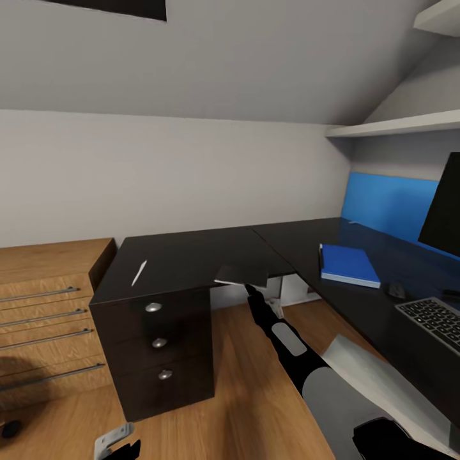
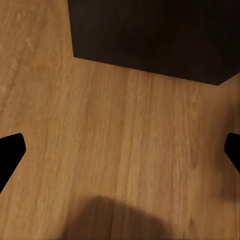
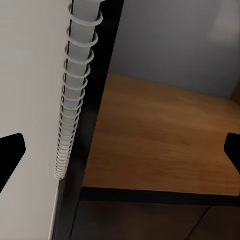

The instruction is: In the bedroom, organize the workspace by keeping the computer under the desk, ensuring the monitor is on the desk, placing the keyboard on the desk next to the monitor, placing the mouse on the desk next to the keyboard, moving the folder from the swivel chair onto the desk next to the mouse, stacking the notebook on top of the folder with the pen on top of the notebook, and positioning the swivel chair next to the desk.

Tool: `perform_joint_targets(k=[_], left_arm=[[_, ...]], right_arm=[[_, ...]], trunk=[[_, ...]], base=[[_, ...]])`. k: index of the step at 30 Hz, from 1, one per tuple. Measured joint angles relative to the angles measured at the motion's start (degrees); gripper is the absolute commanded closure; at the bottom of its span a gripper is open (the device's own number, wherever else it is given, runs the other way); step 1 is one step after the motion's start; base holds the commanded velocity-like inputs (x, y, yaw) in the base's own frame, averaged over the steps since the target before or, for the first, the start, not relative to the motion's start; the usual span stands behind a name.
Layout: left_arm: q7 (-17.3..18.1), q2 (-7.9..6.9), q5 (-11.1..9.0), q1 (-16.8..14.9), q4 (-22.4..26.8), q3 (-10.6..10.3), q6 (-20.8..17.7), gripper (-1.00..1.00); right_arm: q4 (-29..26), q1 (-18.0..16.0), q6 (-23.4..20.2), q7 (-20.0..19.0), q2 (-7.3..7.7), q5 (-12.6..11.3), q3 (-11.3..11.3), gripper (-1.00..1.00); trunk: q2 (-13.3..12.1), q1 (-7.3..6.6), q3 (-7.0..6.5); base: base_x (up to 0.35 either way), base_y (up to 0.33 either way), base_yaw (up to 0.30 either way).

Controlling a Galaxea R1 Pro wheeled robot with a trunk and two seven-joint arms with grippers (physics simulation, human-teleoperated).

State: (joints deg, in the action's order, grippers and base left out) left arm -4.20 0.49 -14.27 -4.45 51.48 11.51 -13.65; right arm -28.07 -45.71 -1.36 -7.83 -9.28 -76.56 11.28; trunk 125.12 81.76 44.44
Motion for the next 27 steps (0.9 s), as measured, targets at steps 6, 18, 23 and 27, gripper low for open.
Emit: perform_joint_targets(k=[6, 18, 23, 27], left_arm=[[0.01, 0.00, -0.06, 0.03, 0.00, 0.01, 0.00, -1.00], [0.02, -0.08, -0.07, -0.01, -0.01, 0.02, -0.05, -1.00], [0.00, -0.09, -0.07, 0.03, -0.01, 0.02, -0.01, -1.00], [-0.06, -0.09, -0.07, 0.00, -0.01, 0.02, 0.01, -1.00]], right_arm=[[0.00, 0.02, 0.00, 0.00, 0.01, 0.02, 0.00, -1.00], [0.00, 0.05, 0.09, -0.09, -0.05, 0.09, 0.00, -1.00], [0.00, 0.03, 0.14, -0.09, -0.06, 0.09, 0.00, -1.00], [0.00, 0.03, 0.17, -0.09, -0.06, 0.09, 0.00, -1.00]], trunk=[[0.00, 0.01, 0.00], [0.00, 0.01, 0.00], [-1.59, -0.86, -0.71], [-2.81, -1.52, -1.26]], base=[[0.056, 0.012, 0.000], [0.104, 0.018, 0.000], [0.006, 0.001, 0.000], [0.001, 0.000, 0.000]])
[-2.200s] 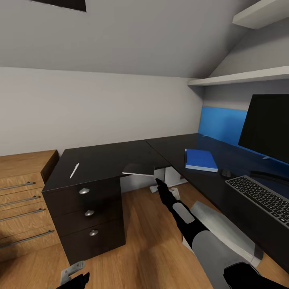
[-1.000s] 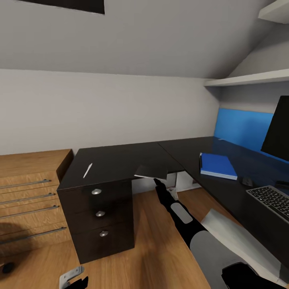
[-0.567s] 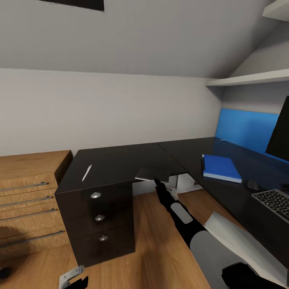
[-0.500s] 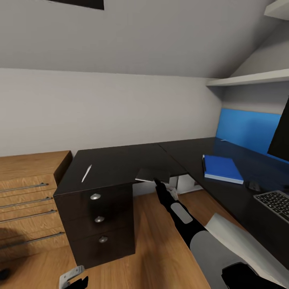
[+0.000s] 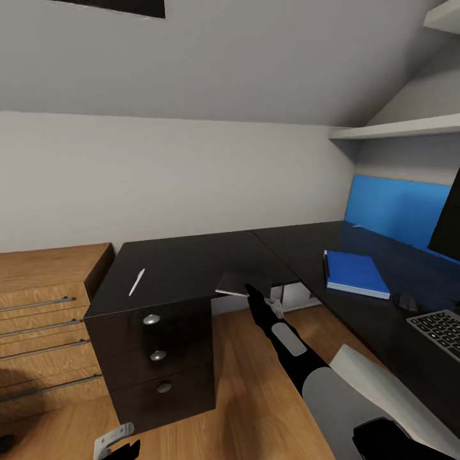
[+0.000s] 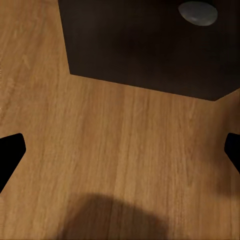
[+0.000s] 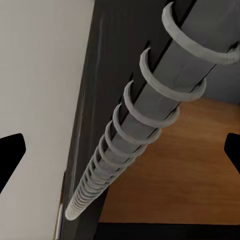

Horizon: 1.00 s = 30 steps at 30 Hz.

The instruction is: In the bedroom, organize the workspace by keeping the computer under the desk, ensuring the monitor is on the desk, placing the keyboard on the desk next to the monitor, placing the mouse on the desk next to the keyboard, moving the folder from the swivel chair onto the desk next to the mouse, stacking the notebook on top of the folder with the pen on top of the notebook, and positioning the swivel chair next to the desk.

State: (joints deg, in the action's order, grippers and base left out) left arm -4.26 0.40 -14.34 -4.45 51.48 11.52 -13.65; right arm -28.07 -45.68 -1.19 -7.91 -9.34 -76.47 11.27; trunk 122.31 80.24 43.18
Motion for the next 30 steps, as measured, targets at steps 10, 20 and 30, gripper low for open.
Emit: perform_joint_targets(k=[10, 20, 30], left_arm=[[-0.01, 0.00, -0.05, 0.00, 0.00, 0.04, -0.01, -1.00], [-0.01, 0.03, -0.01, 0.01, -0.84, 0.01, -0.06, -1.00], [-0.01, 0.03, -0.03, 0.04, -1.21, 0.00, -0.08, -1.00]], right_arm=[[0.00, 0.01, 0.00, 0.00, 0.00, 0.00, 0.00, -1.00], [0.00, 0.00, 0.06, 0.00, 0.11, 0.05, -0.07, -1.00], [0.00, -0.02, 0.25, 0.24, 0.23, 0.07, -0.09, 1.00]], trunk=[[0.00, 0.00, 0.00], [0.00, 0.00, 0.00], [0.00, 0.00, 0.00]], base=[[0.004, 0.000, 0.000], [0.100, 0.000, 0.000], [0.004, 0.000, 0.000]])
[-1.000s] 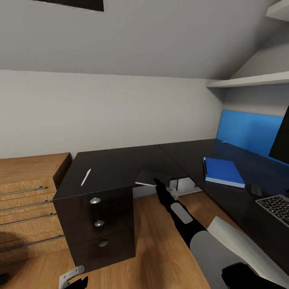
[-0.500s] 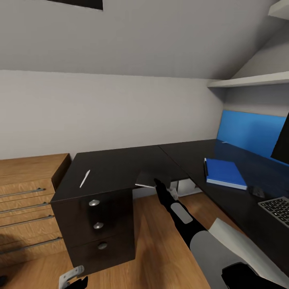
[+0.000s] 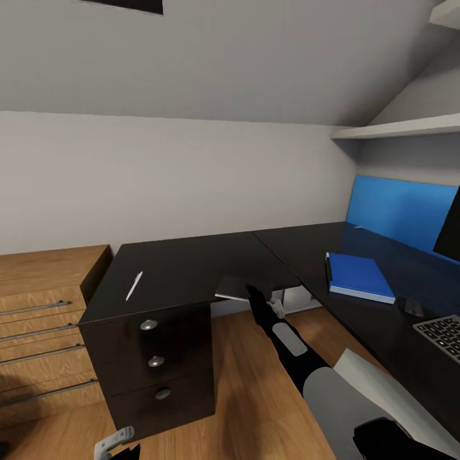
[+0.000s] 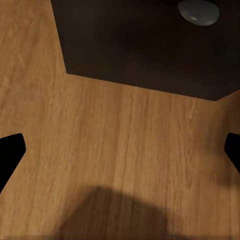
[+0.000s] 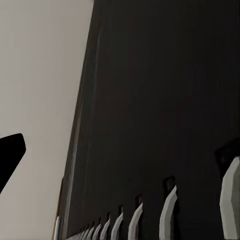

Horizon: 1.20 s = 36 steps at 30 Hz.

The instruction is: In the bedroom, organize the workspace by keeping the computer under the desk, ensuring the monitor is on the desk, placing the keyboard on the desk next to the monitor, placing the mouse on the desk next to the keyboard, moving the folder from the swivel chair onto the desk next to the mouse, stacking the notebook on top of the folder with the pen on top of the notebook, and positioning the swivel chair next to the desk.

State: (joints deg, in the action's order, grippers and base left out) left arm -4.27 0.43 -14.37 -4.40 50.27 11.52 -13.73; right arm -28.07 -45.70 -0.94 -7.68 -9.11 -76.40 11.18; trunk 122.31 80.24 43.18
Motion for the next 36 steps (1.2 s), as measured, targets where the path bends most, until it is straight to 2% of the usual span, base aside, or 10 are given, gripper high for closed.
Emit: perform_joint_targets(k=[14, 27, 36], left_arm=[[0.00, 0.05, -0.10, -0.02, -0.02, 0.00, 0.00, -1.00], [-0.08, 0.06, -0.05, -0.03, -0.02, 0.00, 0.00, -1.00], [-0.09, 0.06, -0.05, -0.03, -0.02, 0.00, 0.00, -1.00]], right_arm=[[0.03, -0.01, 0.12, -0.31, 0.01, -0.01, -0.05, 1.00], [-0.29, 0.03, 0.45, -0.54, 0.14, 0.19, -0.20, 1.00], [-3.51, 0.03, 0.32, -0.26, 1.64, 0.29, -0.24, 1.00]], trunk=[[0.00, 0.00, 0.00], [-5.20, -2.85, -2.33], [-8.81, -4.83, -3.95]], base=[[0.000, 0.000, 0.000], [0.000, 0.000, 0.000], [0.000, 0.000, 0.000]])
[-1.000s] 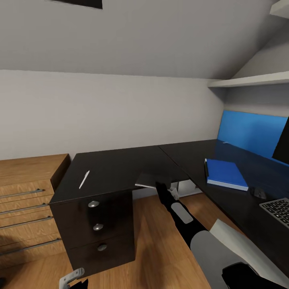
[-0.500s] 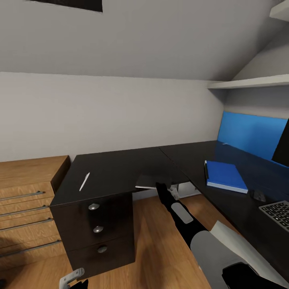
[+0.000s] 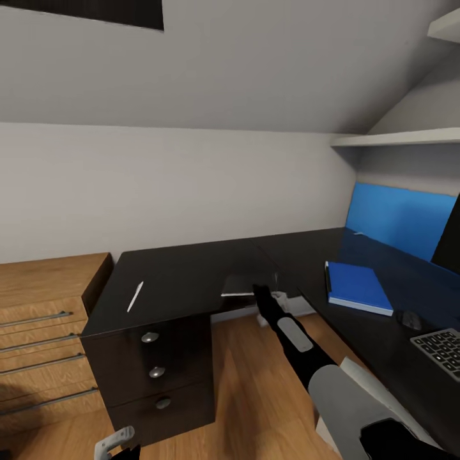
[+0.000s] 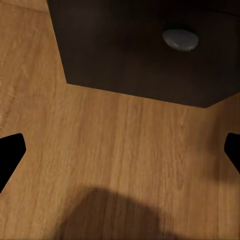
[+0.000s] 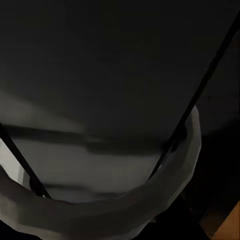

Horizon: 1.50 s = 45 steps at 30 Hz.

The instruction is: In the bedroom, organize the workspace by keeping the computer under the desk, ensuring the monitor is on the desk, placing the keyboard on the desk next to the monitor, placing the mouse on the desk next to the keyboard, moving the folder from the swivel chair onto the desk next to the mouse, stacking the notebook on top of the folder with the pen on top of the notebook, and positioning the swivel chair next to the desk.

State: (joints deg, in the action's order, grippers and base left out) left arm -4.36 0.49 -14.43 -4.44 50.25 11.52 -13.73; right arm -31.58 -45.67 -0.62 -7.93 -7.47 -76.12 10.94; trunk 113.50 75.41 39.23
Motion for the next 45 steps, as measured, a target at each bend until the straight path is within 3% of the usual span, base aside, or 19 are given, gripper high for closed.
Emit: perform_joint_targets(k=[10, 19, 23, 24, 25, 27, 35, 37, 45], left_arm=[[0.03, 0.00, 0.00, 0.00, 0.00, -0.03, 0.00, -1.00], [0.08, 0.00, 0.05, 0.01, -0.77, -0.08, 0.00, -1.00], [0.09, 0.00, 0.04, 0.00, -0.96, -0.08, 0.00, -1.00], [0.09, 0.00, 0.04, 0.02, -0.99, -0.08, 0.00, -1.00], [0.08, 0.00, 0.05, 0.02, -1.02, -0.08, 0.00, -1.00], [0.09, 0.00, 0.07, 0.01, -1.05, -0.09, 0.00, -1.00], [0.09, -0.17, 0.02, -0.03, -4.16, -0.02, 0.37, -1.00], [0.16, -0.44, 0.06, -0.01, -6.62, 0.08, 1.93, -1.00], [0.17, -3.24, 0.08, 0.02, -19.79, 0.27, 17.43, -1.00]], right_arm=[[-3.00, 0.00, -0.23, -0.05, 1.98, 0.01, 0.04, 1.00], [-6.19, 0.01, -0.11, 0.04, 6.29, -0.13, -0.60, 1.00], [-6.59, 0.01, -0.06, 0.11, 7.38, -0.27, -2.85, 1.00], [-6.66, 0.00, -0.08, 0.19, 7.60, -0.33, -4.29, 1.00], [-6.77, -0.01, -0.11, 0.33, 7.83, -0.24, -8.29, 1.00], [-6.83, 0.00, -0.12, 0.45, 8.00, -0.17, -10.30, 1.00], [-6.95, 0.02, -0.10, 0.45, 8.78, -0.14, -11.66, 1.00], [-6.96, 0.02, -0.07, 0.38, 8.97, -0.14, -11.72, 1.00], [-7.94, 0.02, 0.01, 0.31, 10.21, -0.17, -11.92, 1.00]], trunk=[[-4.01, -2.20, -1.79], [-4.43, -2.42, -1.98], [-4.43, -2.42, -1.98], [-4.43, -2.42, -1.98], [-4.43, -2.42, -1.98], [-4.43, -2.42, -1.98], [-4.43, -2.42, -1.98], [-4.43, -2.42, -1.98], [-4.43, -2.42, -1.97]], base=[[0.000, 0.000, 0.000], [0.000, 0.000, 0.000], [0.000, 0.000, 0.000], [0.000, 0.000, 0.000], [0.000, 0.000, -0.022], [0.000, 0.000, -0.113], [0.000, 0.000, -0.221], [0.000, 0.000, -0.251], [0.000, 0.000, -0.255]])
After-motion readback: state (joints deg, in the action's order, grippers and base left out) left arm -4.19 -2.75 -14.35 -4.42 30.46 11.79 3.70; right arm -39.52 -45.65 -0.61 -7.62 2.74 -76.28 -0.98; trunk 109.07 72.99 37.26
